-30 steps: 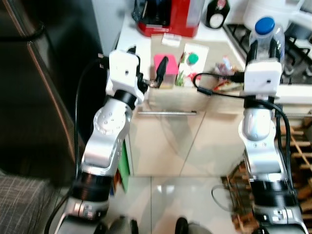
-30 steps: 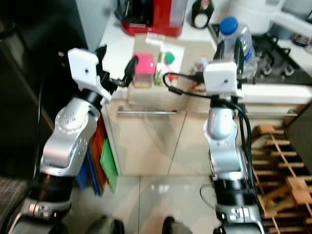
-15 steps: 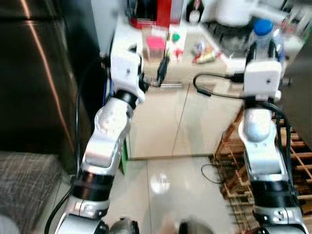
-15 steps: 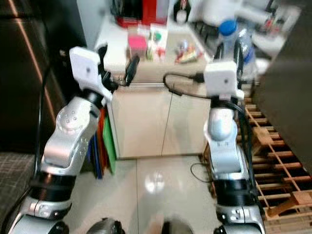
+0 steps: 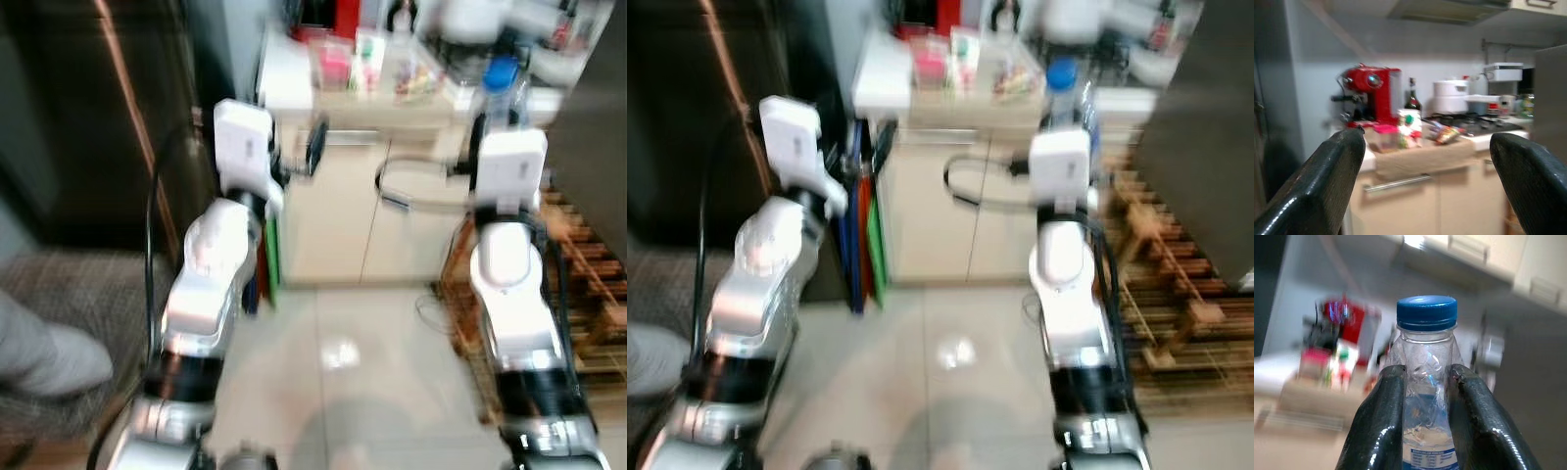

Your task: Restocking fridge

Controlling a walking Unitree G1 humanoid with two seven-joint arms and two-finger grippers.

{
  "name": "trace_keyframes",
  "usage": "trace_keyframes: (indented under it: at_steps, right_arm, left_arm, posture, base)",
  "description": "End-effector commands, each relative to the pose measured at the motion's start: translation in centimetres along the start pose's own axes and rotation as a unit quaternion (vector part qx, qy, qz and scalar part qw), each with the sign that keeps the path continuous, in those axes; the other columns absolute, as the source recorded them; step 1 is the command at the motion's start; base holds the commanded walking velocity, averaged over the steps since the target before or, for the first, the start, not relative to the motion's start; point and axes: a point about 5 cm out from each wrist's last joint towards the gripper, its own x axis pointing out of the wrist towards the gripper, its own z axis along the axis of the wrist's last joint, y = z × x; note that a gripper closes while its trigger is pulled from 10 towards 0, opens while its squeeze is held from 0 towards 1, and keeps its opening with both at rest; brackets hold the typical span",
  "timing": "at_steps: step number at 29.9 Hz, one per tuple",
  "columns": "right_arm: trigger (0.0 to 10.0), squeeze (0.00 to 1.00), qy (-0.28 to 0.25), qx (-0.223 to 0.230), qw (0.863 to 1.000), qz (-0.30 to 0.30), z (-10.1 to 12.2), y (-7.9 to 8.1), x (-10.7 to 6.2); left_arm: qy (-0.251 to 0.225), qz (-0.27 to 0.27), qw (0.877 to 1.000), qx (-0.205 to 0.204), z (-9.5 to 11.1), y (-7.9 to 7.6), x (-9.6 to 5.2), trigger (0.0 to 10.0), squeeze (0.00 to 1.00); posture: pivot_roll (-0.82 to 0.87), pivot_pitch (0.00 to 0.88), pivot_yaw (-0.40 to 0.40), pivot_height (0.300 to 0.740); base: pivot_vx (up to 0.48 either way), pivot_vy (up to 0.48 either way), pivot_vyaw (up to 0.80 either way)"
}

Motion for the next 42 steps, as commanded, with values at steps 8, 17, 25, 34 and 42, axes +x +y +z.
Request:
trace_keyframes:
  at_steps: [8, 17, 25, 34, 42]
  right_arm:
    - [10.0, 0.00, 0.064, 0.017, 0.998, -0.013, -2.8, -1.9, -1.8]
    - [10.0, 0.00, 0.080, 0.019, 0.997, 0.001, -3.6, -2.2, -2.4]
    - [10.0, 0.00, 0.078, 0.017, 0.997, -0.004, -3.7, -2.5, -2.4]
    - [10.0, 0.00, 0.066, 0.030, 0.997, -0.015, -3.6, -2.8, -2.5]
    - [10.0, 0.00, 0.062, 0.023, 0.998, -0.013, -3.8, -2.9, -2.8]
  left_arm:
    - [0.072, -0.007, 0.997, -0.040, -3.8, 0.7, -2.2, 10.0, 0.00]
    - [0.060, -0.018, 0.997, -0.049, -4.0, 0.1, -2.0, 10.0, 0.00]
    - [0.059, -0.026, 0.996, -0.054, -4.2, -0.2, -1.8, 10.0, 0.00]
    - [0.064, -0.019, 0.996, -0.059, -4.6, 0.2, -1.6, 10.0, 0.00]
    - [0.075, -0.024, 0.996, -0.052, -5.3, 0.3, -2.1, 10.0, 0.00]
  posture:
    - [0.00, 0.000, -0.008, 0.740]
    - [-0.02, 0.000, -0.018, 0.740]
    - [-0.02, 0.000, -0.018, 0.740]
    - [-0.02, 0.000, -0.014, 0.740]
    - [-0.03, 0.000, -0.002, 0.740]
  base:
    - [0.000, 0.000, -0.70]
    - [0.000, -0.206, -0.72]
    - [0.000, -0.467, -0.73]
    - [0.000, -0.469, -0.73]
    - [0.000, -0.101, -0.36]
